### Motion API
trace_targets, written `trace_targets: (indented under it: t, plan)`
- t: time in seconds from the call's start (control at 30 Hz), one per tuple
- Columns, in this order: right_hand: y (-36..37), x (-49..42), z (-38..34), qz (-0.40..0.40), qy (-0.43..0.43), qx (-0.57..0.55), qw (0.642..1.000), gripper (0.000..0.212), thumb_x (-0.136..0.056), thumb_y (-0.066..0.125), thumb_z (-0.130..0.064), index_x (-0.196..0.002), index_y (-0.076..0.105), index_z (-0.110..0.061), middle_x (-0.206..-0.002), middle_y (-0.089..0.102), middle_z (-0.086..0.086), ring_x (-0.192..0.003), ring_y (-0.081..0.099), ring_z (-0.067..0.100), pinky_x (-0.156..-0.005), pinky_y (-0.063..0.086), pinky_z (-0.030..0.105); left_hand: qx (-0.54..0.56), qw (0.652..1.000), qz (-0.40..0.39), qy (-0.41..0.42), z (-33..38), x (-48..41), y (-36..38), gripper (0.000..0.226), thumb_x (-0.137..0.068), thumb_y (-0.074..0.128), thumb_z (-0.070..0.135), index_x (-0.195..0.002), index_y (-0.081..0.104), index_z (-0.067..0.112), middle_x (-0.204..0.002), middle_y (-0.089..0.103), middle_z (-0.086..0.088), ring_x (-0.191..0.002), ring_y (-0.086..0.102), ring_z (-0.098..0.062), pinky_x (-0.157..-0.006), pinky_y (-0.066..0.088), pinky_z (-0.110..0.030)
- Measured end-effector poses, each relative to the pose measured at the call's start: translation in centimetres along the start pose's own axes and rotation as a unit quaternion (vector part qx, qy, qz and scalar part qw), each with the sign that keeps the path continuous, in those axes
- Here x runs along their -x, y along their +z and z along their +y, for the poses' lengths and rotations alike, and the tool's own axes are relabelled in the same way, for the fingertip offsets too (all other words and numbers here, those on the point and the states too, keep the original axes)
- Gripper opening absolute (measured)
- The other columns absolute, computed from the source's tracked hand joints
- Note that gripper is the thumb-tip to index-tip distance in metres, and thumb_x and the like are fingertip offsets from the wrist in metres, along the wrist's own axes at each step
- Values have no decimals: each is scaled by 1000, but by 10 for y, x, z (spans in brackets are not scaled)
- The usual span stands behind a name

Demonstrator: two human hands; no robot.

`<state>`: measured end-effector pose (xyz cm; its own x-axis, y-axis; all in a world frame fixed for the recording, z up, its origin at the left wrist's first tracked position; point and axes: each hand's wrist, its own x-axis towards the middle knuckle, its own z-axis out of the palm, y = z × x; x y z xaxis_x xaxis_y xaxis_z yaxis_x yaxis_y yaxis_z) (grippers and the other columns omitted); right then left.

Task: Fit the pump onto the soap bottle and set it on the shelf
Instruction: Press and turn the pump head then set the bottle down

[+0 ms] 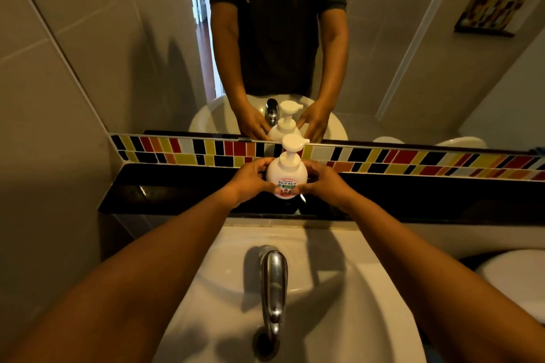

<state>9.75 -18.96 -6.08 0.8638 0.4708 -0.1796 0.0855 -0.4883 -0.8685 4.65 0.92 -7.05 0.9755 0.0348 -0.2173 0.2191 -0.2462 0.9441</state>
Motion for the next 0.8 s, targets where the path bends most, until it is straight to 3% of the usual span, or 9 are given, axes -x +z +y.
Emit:
trace_targets:
  t: [0.17, 0.3, 0.4, 0.5, 0.63, 0.8]
  plan:
    - [-17, 11, -28, 67, -44, -53, 995, 58, -81, 77, -23, -134, 54, -21, -112, 63, -2, -104, 61, 15, -82, 54, 27, 4, 1000, 0, -3, -2, -1, 0, 73, -69, 79, -4, -134, 53, 14, -130, 62, -9, -121, 58, -24, -101, 51, -43]
    - [-27, 14, -51, 90, -79, -59, 991, 48, -85, 73, -26, -130, 58, -17, -99, 65, -2, -95, 63, 13, -77, 53, 24, -3, 1000, 4, -8, -2, -1, 0, 73, -68, 80, -3, -134, 53, 15, -130, 62, -8, -121, 58, -25, -101, 50, -46]
    - [-23, 13, -59, 89, -84, -29, 992, 46, -83, 74, -26, -126, 62, -14, -97, 65, 1, -96, 62, 20, -85, 54, 33, -11, 1000, 5, -9, -1, -2, 0, 72, -68, 81, -2, -132, 54, 17, -129, 63, -7, -120, 59, -25, -101, 50, -46]
    - [-16, 11, -59, 106, -96, 1, 990, 51, -82, 75, -27, -130, 61, -14, -106, 67, 7, -101, 62, 25, -90, 54, 38, -14, 1000, 8, -9, -1, -1, 1, 72, -68, 81, -1, -132, 55, 18, -128, 64, -6, -120, 59, -25, -100, 51, -46]
    - [-8, 9, -60, 125, -117, 23, 985, 59, -83, 74, -29, -137, 54, -18, -131, 61, 8, -116, 57, 21, -93, 49, 31, -25, 1000, 10, -10, -1, -1, 1, 73, -68, 82, 1, -133, 54, 19, -128, 63, -6, -119, 59, -24, -99, 52, -47]
    - [-6, 6, -64, 133, -104, 44, 985, 56, -82, 76, -29, -133, 58, -15, -128, 64, 8, -113, 60, 23, -94, 53, 35, -33, 999, 14, -15, -1, -2, 2, 72, -69, 82, 4, -133, 52, 19, -130, 63, -7, -119, 60, -25, -100, 51, -47]
